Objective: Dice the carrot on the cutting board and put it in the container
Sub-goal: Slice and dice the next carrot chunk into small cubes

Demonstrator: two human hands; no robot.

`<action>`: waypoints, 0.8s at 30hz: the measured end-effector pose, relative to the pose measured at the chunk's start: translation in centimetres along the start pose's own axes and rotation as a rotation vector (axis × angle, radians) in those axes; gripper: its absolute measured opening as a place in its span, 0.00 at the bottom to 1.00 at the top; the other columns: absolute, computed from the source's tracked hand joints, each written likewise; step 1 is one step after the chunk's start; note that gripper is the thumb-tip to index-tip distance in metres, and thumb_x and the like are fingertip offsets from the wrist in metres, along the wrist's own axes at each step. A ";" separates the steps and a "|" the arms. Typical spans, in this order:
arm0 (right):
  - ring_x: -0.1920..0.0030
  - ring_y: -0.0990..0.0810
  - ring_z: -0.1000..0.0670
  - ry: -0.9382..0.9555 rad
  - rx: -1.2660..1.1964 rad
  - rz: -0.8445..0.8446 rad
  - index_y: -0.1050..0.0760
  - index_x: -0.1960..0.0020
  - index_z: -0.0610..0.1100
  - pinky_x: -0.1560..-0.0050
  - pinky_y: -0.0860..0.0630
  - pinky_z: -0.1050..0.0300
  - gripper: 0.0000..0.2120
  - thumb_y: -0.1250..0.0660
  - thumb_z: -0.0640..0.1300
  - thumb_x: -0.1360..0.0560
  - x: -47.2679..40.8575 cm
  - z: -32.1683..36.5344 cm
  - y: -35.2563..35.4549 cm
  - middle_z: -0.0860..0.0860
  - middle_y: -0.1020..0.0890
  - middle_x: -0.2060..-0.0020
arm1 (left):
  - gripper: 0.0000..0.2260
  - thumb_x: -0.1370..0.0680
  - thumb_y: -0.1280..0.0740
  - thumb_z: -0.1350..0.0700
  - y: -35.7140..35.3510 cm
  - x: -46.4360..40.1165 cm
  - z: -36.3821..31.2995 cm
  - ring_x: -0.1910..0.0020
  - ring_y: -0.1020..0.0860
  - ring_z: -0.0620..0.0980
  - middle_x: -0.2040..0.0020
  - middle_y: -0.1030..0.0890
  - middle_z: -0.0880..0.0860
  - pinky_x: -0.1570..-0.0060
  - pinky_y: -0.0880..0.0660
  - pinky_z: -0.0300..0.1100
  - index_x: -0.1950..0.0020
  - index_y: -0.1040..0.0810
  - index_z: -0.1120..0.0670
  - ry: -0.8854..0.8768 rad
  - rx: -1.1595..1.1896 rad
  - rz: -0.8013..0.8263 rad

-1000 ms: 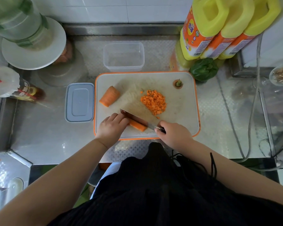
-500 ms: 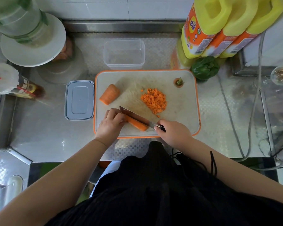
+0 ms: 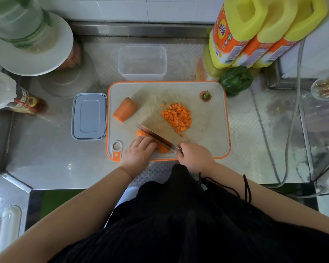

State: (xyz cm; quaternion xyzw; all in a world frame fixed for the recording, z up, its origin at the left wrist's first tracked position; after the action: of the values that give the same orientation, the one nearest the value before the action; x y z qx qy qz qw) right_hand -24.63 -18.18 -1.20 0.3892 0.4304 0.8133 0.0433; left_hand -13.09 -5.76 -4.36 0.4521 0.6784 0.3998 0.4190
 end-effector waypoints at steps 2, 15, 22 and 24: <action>0.69 0.28 0.50 0.010 -0.018 -0.005 0.33 0.57 0.45 0.70 0.33 0.55 0.13 0.45 0.51 0.19 0.0 0.4 -0.1 0.52 0.28 0.69 | 0.19 0.36 0.27 0.64 0.0 -0.2 0.0 0.47 0.28 0.54 0.47 0.24 0.54 0.54 0.21 0.49 0.47 0.24 0.55 0.025 0.018 -0.030; 0.63 0.22 0.47 0.003 0.038 -0.024 0.29 0.50 0.43 0.61 0.23 0.50 0.15 0.47 0.52 0.18 0.5 1.2 0.1 0.50 0.26 0.65 | 0.05 0.23 0.33 0.60 -0.3 0.2 0.0 0.49 0.23 0.57 0.50 0.20 0.57 0.50 0.21 0.50 0.51 0.19 0.59 0.085 0.089 -0.178; 0.63 0.27 0.48 0.005 0.075 0.005 0.29 0.48 0.41 0.64 0.32 0.54 0.15 0.48 0.51 0.18 0.9 1.9 0.6 0.51 0.28 0.65 | 0.06 0.27 0.26 0.65 -0.5 0.4 0.1 0.50 0.22 0.58 0.51 0.20 0.57 0.52 0.20 0.52 0.52 0.19 0.60 0.121 0.152 -0.228; 0.61 0.25 0.47 -0.006 0.087 0.030 0.29 0.47 0.41 0.63 0.30 0.53 0.15 0.48 0.51 0.17 0.8 2.0 0.6 0.50 0.28 0.64 | 0.07 0.27 0.26 0.65 -0.5 0.5 0.2 0.50 0.22 0.58 0.50 0.21 0.57 0.52 0.20 0.53 0.52 0.19 0.59 0.123 0.164 -0.232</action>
State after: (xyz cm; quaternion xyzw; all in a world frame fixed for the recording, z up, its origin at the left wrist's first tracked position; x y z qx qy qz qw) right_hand -23.68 -16.87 0.37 0.3995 0.4593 0.7932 0.0154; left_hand -13.18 -5.43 -4.99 0.3778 0.7809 0.3191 0.3816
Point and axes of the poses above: each hand's wrist, its own x-axis away from the middle knuckle, its own y-axis out of the back of the hand, z = x × y, the point moved 6 cm from there along -x, towards the middle knuckle
